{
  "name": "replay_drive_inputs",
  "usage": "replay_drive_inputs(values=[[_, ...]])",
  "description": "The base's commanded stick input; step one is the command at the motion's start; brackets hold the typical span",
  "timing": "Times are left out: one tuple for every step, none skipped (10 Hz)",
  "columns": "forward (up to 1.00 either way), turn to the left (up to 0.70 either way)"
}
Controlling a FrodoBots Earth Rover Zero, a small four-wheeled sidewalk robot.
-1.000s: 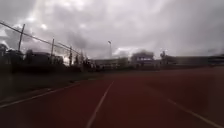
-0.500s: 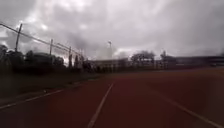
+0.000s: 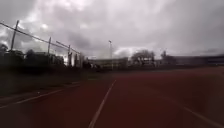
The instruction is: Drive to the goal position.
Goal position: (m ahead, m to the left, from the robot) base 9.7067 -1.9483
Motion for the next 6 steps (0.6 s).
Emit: replay_drive_inputs(values=[[0.50, 0.00], [0.50, 0.00], [0.50, 0.00], [0.50, 0.00], [0.50, 0.00], [0.50, 0.00]])
